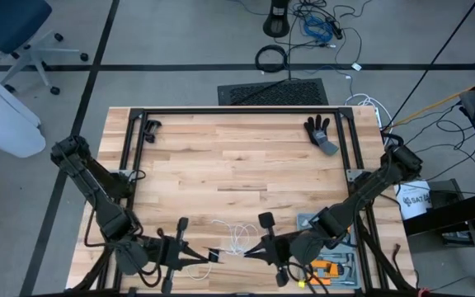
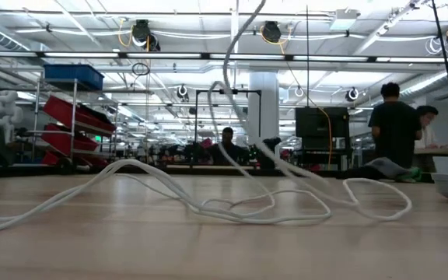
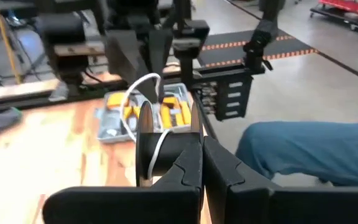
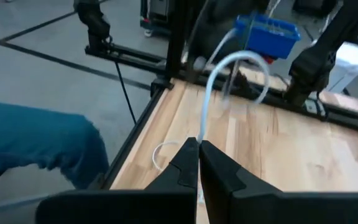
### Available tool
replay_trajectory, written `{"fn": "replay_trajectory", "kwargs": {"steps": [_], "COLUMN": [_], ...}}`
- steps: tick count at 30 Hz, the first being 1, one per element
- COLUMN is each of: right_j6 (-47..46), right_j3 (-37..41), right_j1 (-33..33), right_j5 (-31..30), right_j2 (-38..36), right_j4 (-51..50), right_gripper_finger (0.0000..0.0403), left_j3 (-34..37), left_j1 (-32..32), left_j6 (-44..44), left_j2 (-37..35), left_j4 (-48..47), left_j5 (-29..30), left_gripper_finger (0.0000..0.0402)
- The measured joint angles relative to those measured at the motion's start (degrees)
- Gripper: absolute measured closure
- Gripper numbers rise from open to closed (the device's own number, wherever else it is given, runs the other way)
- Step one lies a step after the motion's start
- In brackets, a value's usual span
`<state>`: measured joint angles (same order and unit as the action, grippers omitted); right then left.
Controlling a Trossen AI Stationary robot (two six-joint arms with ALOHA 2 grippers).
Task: Coil cords
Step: Coil the white cable wire onto the spool
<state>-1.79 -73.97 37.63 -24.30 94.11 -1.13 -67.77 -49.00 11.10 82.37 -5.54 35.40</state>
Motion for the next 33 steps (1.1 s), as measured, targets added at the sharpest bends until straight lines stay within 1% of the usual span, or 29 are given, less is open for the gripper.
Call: {"fn": "replay_trajectory", "kwargs": {"steps": [5,13,20,21,23,24,27,33], "right_j6": [1.1,2.6,3.9,4.0,4.4,4.8,5.9,8.6], "right_j3": [-0.9,-5.5,-7.3,-7.6,-7.9,-7.9,-8.0,-8.0], "right_j1": [0.0,3.2,4.9,4.9,4.9,4.9,4.5,2.9], "right_j5": [0.3,0.7,0.2,0.2,-0.2,-1.2,-4.2,-4.4], "right_j2": [0.0,0.0,0.0,0.0,0.0,0.0,0.0,0.6], "right_j4": [-0.7,-5.3,-5.5,-5.6,-5.6,-5.6,-5.6,-3.3], "right_gripper_finger": [0.0403,0.0403,0.0403,0.0403,0.0403,0.0403,0.0403,0.0403], "left_j3": [0.0,0.0,0.0,0.0,0.0,0.0,0.0,0.0], "left_j1": [1.1,1.0,1.1,1.1,1.4,1.5,1.6,3.8], "left_j6": [0.6,0.1,0.3,0.5,0.5,0.6,0.6,0.6], "left_j2": [0.1,0.1,0.1,0.1,0.1,0.3,1.0,2.9], "left_j4": [-1.3,-1.3,-1.3,-1.4,-1.4,-1.4,-1.1,-0.4], "left_j5": [-0.3,0.8,1.1,0.7,-2.1,-3.3,-4.6,-8.3], "left_gripper_finger": [0.0400,0.0400,0.0400,0.0400,0.0400,0.0400,0.0400,0.0400]}}
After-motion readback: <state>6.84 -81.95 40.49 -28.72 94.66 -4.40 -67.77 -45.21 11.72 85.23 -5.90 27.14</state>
